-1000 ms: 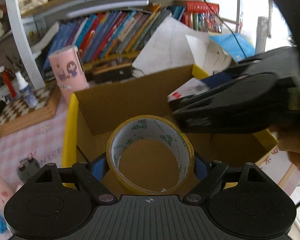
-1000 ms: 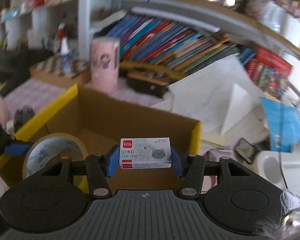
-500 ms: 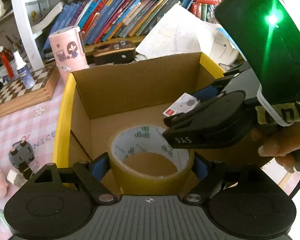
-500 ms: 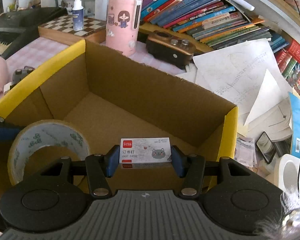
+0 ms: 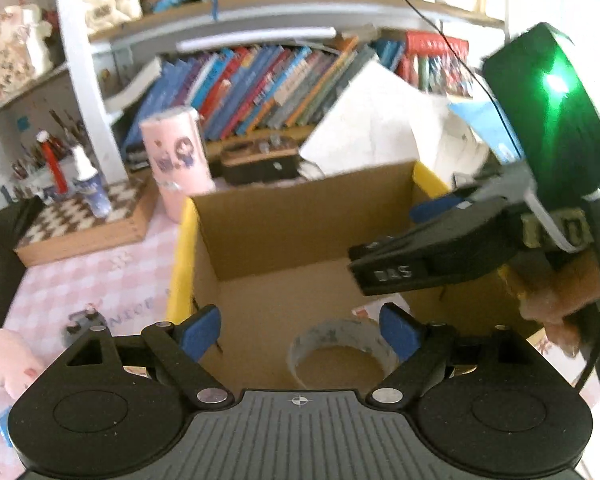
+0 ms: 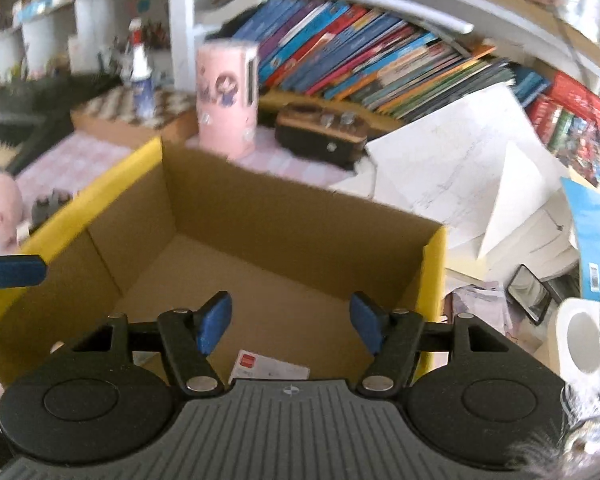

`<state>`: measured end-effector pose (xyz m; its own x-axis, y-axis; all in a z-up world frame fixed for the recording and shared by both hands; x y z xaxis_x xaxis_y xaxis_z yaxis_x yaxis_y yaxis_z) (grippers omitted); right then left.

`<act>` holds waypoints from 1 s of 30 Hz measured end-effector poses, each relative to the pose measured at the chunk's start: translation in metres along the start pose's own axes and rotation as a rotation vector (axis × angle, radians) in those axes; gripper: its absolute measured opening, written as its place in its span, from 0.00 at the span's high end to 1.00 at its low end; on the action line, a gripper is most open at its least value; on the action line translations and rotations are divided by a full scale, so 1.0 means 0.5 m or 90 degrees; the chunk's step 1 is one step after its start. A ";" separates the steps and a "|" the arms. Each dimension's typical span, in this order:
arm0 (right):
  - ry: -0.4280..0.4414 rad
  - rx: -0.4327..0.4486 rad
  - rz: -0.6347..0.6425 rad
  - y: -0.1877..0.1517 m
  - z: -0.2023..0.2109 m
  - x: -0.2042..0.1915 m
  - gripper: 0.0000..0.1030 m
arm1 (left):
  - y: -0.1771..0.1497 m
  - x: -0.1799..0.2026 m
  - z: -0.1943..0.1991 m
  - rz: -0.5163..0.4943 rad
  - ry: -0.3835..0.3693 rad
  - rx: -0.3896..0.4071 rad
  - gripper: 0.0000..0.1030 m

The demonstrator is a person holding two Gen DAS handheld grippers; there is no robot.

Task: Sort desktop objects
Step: 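Withdraw both tools from the yellow box back over the table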

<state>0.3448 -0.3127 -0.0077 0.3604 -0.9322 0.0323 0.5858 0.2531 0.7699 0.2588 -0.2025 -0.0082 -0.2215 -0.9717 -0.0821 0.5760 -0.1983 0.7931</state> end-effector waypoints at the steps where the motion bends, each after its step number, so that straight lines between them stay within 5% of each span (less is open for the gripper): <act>1: -0.003 0.016 -0.011 0.002 0.014 0.005 0.39 | 0.005 -0.004 0.011 0.005 0.003 0.010 0.14; 13: -0.089 0.183 -0.115 -0.029 0.214 0.031 0.38 | 0.007 -0.083 0.147 0.084 0.059 0.097 0.13; 22: -0.176 0.194 -0.164 -0.142 0.299 -0.005 0.38 | -0.064 -0.093 0.221 0.113 0.069 0.152 0.09; 30: -0.178 0.129 -0.163 -0.235 0.309 -0.102 0.38 | -0.152 -0.118 0.254 0.119 0.079 0.105 0.09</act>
<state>0.1455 -0.3350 -0.0010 -0.0048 -0.9996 -0.0267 0.4665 -0.0259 0.8841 0.1279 -0.1136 0.0129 -0.0190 -0.9998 0.0101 0.4600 0.0002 0.8879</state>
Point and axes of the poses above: each gripper's, at about its wrist camera, not at the fingertips, and z roughly against the way its jaws point, x to its right, y to its top, the point moved 5 cm from there along -z, roughly the way its jaws point, and after that the axes turned 3 degrees about x, right-handed, at the moved point
